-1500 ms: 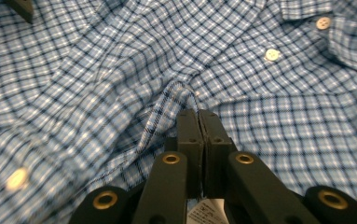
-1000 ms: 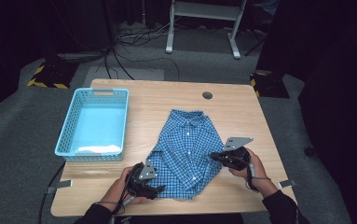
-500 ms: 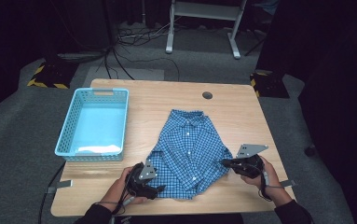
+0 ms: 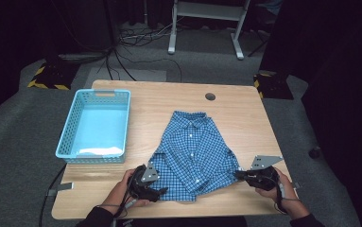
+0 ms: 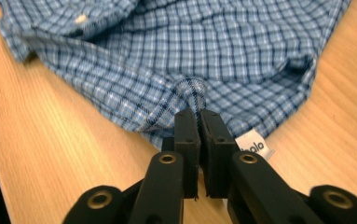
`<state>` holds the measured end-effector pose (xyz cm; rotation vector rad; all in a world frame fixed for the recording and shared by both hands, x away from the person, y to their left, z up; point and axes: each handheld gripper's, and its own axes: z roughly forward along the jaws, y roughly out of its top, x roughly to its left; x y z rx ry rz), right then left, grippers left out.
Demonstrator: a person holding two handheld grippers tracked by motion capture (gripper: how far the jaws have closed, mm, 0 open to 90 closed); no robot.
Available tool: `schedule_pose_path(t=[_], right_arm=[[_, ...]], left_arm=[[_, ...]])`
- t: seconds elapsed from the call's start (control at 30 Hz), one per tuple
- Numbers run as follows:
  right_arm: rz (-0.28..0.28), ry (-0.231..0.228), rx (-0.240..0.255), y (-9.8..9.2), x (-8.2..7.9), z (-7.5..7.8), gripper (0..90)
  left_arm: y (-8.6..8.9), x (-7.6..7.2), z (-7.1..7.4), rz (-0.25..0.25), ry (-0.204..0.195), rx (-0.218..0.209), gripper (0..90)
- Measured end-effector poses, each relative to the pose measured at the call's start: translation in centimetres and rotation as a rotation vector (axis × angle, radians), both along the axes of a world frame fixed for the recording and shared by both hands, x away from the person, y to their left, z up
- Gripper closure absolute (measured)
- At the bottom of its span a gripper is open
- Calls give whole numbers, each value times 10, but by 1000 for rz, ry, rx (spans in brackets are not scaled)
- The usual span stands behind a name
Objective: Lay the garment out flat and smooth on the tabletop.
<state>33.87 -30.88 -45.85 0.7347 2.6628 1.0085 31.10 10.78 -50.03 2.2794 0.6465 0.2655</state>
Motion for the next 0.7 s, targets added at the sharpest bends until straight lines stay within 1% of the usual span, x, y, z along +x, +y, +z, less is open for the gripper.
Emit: schedule_pose_path(t=[0.13, 0.23, 0.33, 0.43, 0.5, 0.57, 0.7], right_arm=[[-5, -15, -22, -4, -5, 0, 845], [-10, -11, -13, -9, -11, 0, 844], [-6, -6, -28, -13, -15, -2, 829], [-27, -13, -35, -19, -19, -2, 791], [-31, -12, -27, -23, -20, -1, 774], [-46, -16, -31, -29, -24, -1, 735], [-72, -18, -28, -37, -27, -1, 670]], left_arm=[[-1, 0, 0, 8, 2, 0, 300], [-1, -1, 0, 14, 4, 0, 300], [-1, -1, 0, 15, 5, 0, 300], [-1, -1, 0, 14, 1, 1, 300], [-1, -1, 0, 15, 2, 1, 300], [-1, -1, 0, 18, 3, 1, 300], [-2, -2, 0, 21, 3, 1, 300]])
